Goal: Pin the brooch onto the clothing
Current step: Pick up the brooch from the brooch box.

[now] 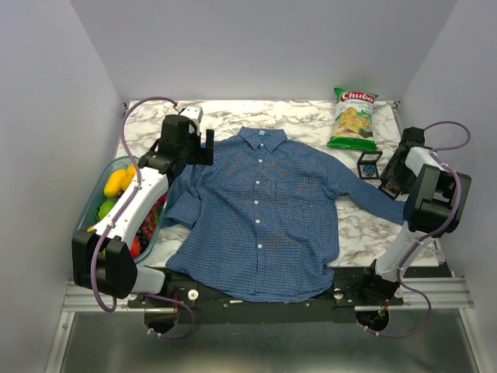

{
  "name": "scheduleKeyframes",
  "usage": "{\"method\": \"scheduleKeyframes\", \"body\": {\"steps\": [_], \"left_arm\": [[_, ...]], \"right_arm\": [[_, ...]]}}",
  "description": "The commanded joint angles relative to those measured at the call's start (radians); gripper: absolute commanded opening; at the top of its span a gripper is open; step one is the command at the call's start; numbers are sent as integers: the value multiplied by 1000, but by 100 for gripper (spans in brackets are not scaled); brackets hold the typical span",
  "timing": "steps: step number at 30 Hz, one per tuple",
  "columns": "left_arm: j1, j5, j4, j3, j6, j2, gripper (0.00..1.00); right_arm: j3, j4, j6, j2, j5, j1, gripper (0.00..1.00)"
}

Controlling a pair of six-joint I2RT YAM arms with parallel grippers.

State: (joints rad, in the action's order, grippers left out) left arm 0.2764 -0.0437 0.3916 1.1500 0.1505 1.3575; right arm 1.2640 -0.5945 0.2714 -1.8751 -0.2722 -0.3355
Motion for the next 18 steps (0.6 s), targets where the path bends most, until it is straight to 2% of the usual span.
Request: {"method": "scheduleKeyframes", "body": {"steps": [1,4,7,8,11,18], "left_arm": [[-9,11,1,31,-2,-3,99],[-14,11,1,31,-2,-5,99],[-17,11,0,31,-2,-3,99],[-19,11,1,33,-2,-4,99],[-22,15,1,33,0,-3,99],[-28,24,3,34,4,0,99]], "right_arm": [[-12,28,-9,-33,-47,-5,68],[-9,35,-12,-48,-53,-7,66],[3,33,-12,-64,-59,-7,56],[5,32,-11,-65,-56,-5,49],[9,33,-15,-64,-52,-7,41],[-9,44,-23,-30,-25,-5,31]]}}
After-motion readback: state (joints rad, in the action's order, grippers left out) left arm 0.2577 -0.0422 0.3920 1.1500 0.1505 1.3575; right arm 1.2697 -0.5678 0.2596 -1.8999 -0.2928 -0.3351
